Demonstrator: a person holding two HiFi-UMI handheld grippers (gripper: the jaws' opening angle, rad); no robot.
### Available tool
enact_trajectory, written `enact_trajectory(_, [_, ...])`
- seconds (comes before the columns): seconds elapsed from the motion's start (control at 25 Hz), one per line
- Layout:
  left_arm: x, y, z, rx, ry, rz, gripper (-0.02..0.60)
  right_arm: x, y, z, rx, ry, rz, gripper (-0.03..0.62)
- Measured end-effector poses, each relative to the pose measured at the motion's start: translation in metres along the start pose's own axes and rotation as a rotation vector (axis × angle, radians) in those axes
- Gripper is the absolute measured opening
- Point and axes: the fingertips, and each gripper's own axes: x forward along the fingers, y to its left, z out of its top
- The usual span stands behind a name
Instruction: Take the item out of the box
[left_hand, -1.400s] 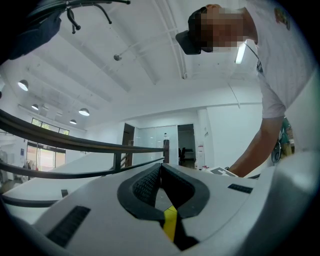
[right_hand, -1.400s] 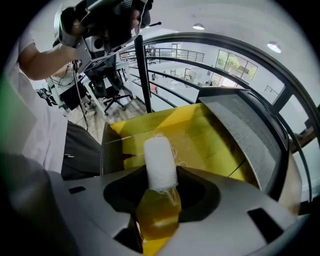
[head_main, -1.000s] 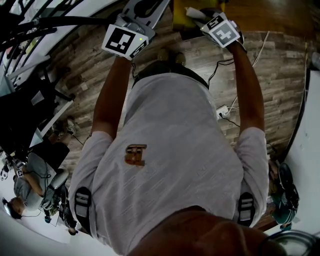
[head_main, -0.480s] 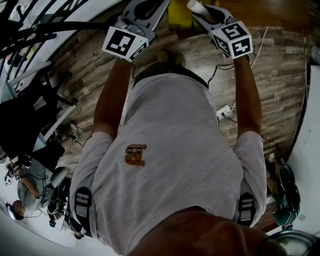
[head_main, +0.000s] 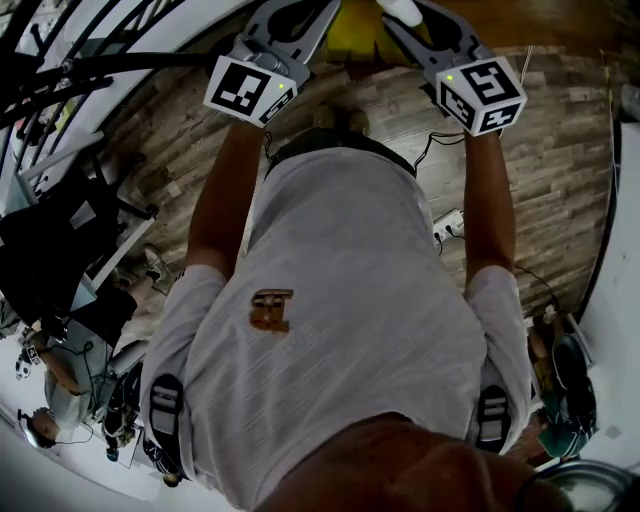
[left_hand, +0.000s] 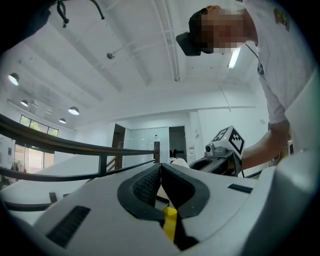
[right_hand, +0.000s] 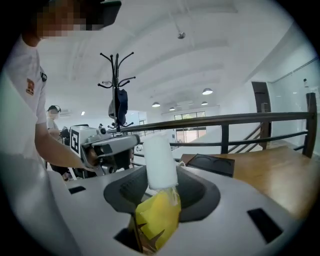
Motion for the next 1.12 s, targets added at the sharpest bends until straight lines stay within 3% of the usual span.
enact_trajectory(0.48, [0.018, -0.022, 0.013, 0.001, -0.021, -0.045, 0.02, -0.033, -0.001, 0.04, 0.028, -0.227, 0.013, 0.19])
enact_trajectory(1.12, [0.016, -0.052, 0.025, 0.01, -0.033, -0.067, 0.02, -0.067, 0.02, 0.058, 0.016, -0.371, 0.025, 0.19])
